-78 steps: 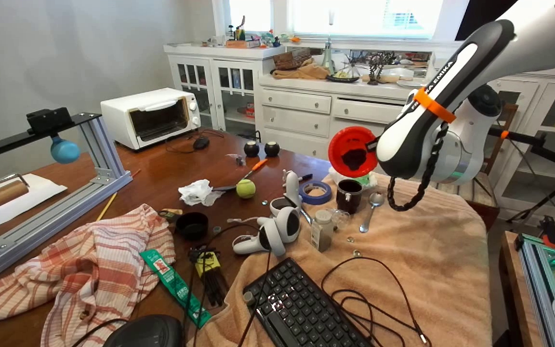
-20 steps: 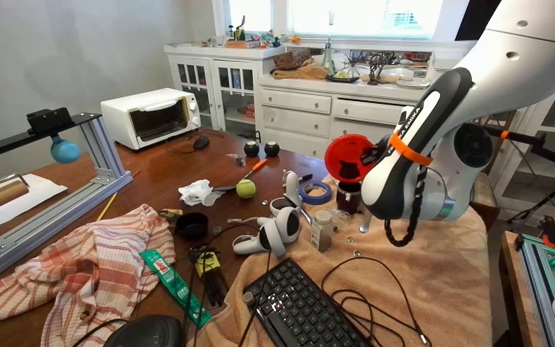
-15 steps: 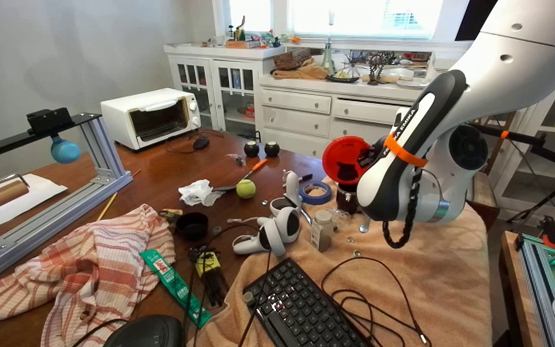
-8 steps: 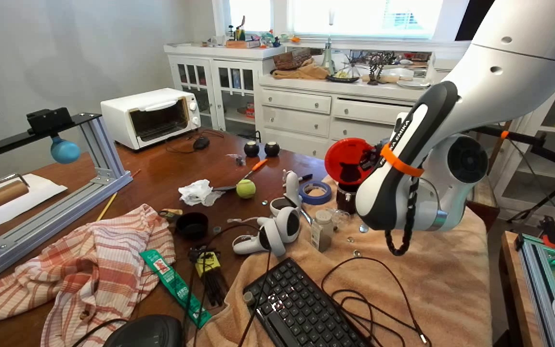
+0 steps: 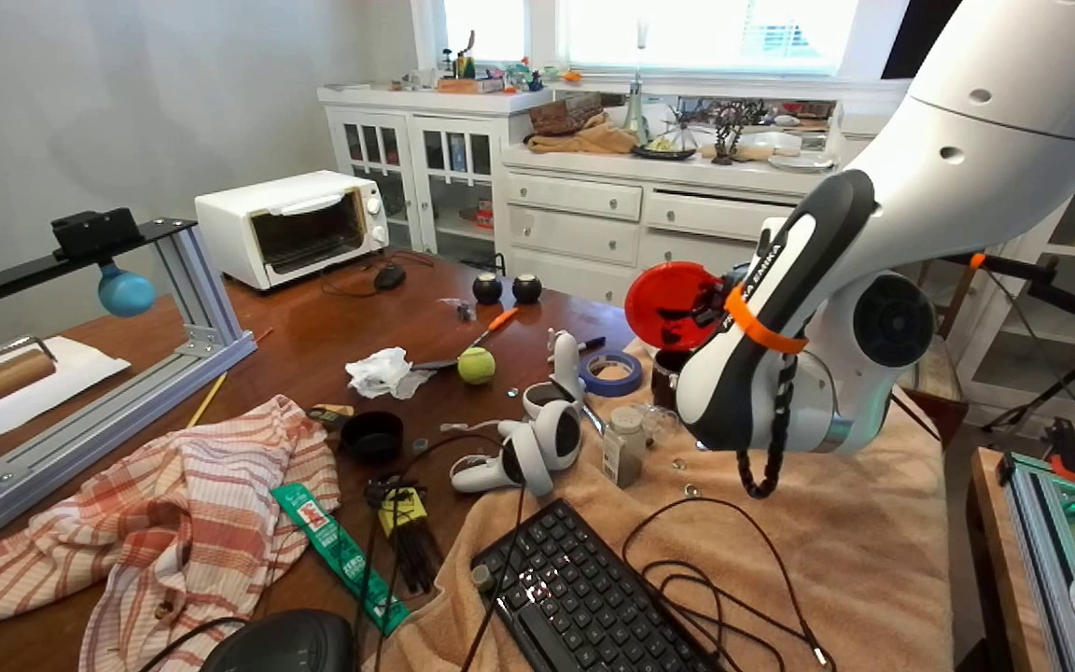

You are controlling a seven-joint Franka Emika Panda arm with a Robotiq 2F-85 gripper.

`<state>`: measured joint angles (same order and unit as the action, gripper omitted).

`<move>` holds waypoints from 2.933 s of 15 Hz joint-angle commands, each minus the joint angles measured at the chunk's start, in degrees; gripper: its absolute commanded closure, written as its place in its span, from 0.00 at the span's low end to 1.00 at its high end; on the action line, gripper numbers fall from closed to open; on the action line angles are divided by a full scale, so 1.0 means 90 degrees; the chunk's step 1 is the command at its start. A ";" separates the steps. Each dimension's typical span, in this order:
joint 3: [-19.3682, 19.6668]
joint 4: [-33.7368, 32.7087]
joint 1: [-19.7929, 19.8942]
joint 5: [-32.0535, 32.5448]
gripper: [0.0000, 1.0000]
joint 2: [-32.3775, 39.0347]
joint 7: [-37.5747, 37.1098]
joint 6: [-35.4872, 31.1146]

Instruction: Pour the contents of the orange bowl into the black cup on the right

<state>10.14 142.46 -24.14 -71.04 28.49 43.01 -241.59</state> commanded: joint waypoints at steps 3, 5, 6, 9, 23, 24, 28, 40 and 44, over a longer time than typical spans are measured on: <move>0.0296 -0.0207 -0.0453 -0.0336 0.98 0.0252 0.0150 -0.0037; 0.0366 -0.0198 -0.0556 -0.0391 0.98 0.0270 0.0155 -0.0037; 0.0348 -0.0181 -0.0563 -0.0398 0.98 0.0271 0.0134 -0.0037; 0.0459 -0.0160 -0.0742 -0.0527 0.98 0.0313 0.0157 -0.0037; -0.0032 0.0039 -0.0347 -0.0686 0.98 0.0033 -0.0022 -0.0039; -0.0273 0.0109 -0.0063 -0.0663 0.98 -0.0125 -0.0095 0.0077; -0.0762 0.0204 0.0729 -0.0969 0.98 -0.0441 -0.0224 0.0248; -0.1053 0.0655 0.1819 0.0946 0.98 -0.1695 -0.2776 0.1607; -0.1014 0.0694 0.2274 0.2819 0.98 -0.1832 -0.4433 0.2182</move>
<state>1.36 146.66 -7.22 -56.92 14.25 13.52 -226.34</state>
